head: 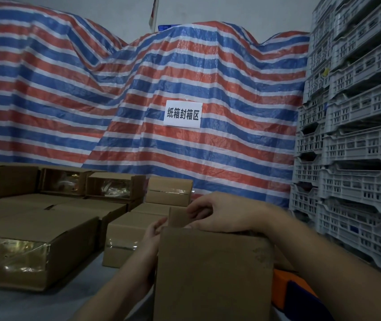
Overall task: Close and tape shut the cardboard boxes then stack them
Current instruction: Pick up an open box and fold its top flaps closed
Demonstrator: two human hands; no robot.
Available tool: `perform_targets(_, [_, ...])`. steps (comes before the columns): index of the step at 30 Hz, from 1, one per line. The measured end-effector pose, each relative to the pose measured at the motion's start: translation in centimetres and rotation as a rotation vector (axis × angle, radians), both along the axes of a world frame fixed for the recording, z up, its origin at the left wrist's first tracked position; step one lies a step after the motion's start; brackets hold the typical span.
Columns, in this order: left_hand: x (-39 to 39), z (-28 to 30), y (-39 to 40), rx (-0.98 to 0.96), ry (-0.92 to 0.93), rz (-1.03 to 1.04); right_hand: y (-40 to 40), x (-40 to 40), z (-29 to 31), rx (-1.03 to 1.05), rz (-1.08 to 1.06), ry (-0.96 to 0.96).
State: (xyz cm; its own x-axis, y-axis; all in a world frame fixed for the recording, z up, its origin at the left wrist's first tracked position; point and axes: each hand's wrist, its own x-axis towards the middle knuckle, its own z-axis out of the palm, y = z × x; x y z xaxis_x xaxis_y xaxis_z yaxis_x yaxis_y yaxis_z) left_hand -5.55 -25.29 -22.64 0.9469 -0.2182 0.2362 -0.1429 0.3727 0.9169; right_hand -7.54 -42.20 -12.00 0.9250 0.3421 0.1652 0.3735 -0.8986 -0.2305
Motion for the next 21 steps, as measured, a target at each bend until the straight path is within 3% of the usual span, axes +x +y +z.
perform_targets(7, [0.9, 0.1, 1.0, 0.078, -0.001, -0.036, -0.9, -0.6, -0.2, 0.156, 0.022, -0.156])
perform_targets(12, [0.6, 0.3, 1.1, 0.108, 0.019, -0.108, -5.4, -2.3, -0.9, 0.765, -0.044, -0.424])
perform_targets(15, [0.7, 0.1, 1.0, 0.092, -0.018, -0.136, -7.8, -2.4, -4.0, 1.106, -0.137, -0.483])
perform_targets(19, [0.9, -0.1, 1.0, 0.091, -0.014, -0.141, -8.3, -1.2, -9.9, 1.308, -0.274, -0.368])
perform_targets(21, [0.9, -0.1, 1.1, 0.098, 0.006, -0.129, -8.1, -1.0, -11.1, 1.313, -0.247, -0.381])
